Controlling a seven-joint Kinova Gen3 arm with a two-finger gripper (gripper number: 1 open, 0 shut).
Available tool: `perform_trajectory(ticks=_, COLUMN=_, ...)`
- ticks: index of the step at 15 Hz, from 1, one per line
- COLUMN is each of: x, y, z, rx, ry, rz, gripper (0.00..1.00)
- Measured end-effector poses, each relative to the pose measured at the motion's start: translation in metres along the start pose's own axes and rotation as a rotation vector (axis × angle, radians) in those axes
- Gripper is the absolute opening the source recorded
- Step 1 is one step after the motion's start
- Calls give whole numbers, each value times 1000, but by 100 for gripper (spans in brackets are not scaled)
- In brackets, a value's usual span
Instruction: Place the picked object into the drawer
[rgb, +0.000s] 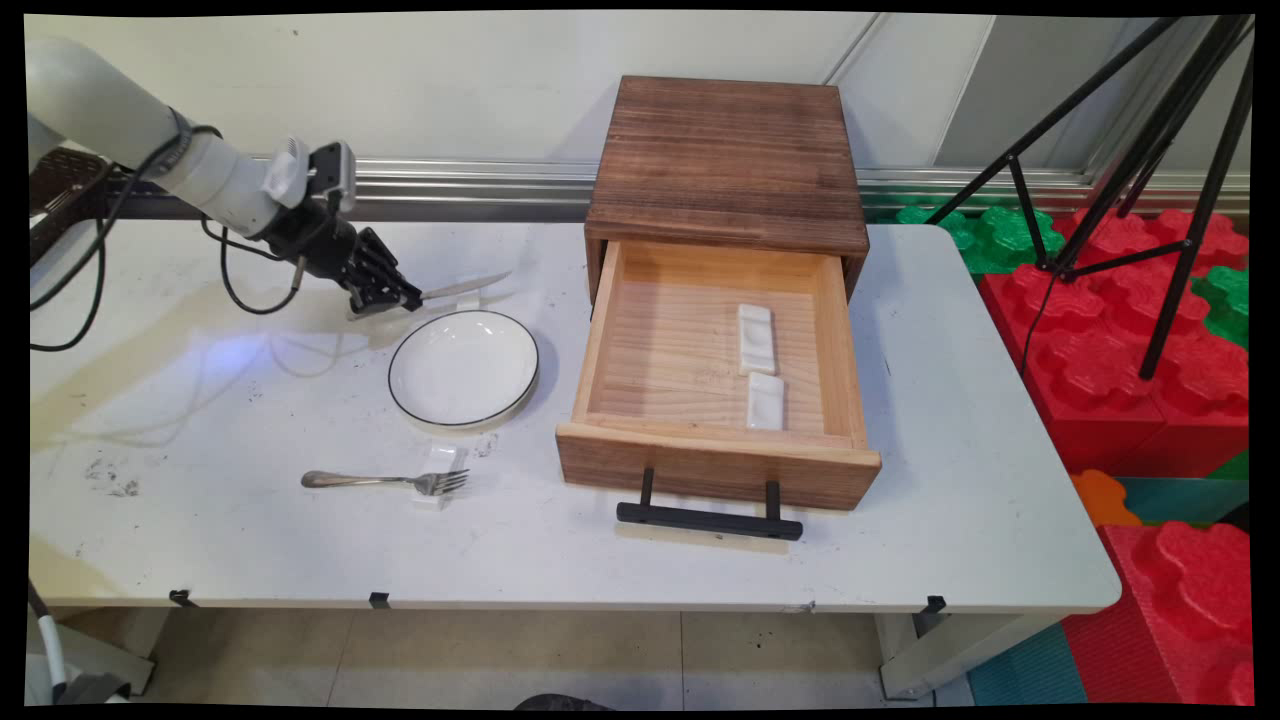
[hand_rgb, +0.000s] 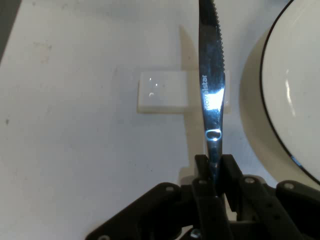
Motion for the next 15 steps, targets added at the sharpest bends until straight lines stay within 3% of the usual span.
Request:
perform_trajectory(ticks=10, x=31, y=11, z=-59, rx=15, ry=87, rz=6, gripper=0)
perform_trajectory(ticks=15, x=62, y=25, z=-87, rx=2, ry=164, rz=14, gripper=0)
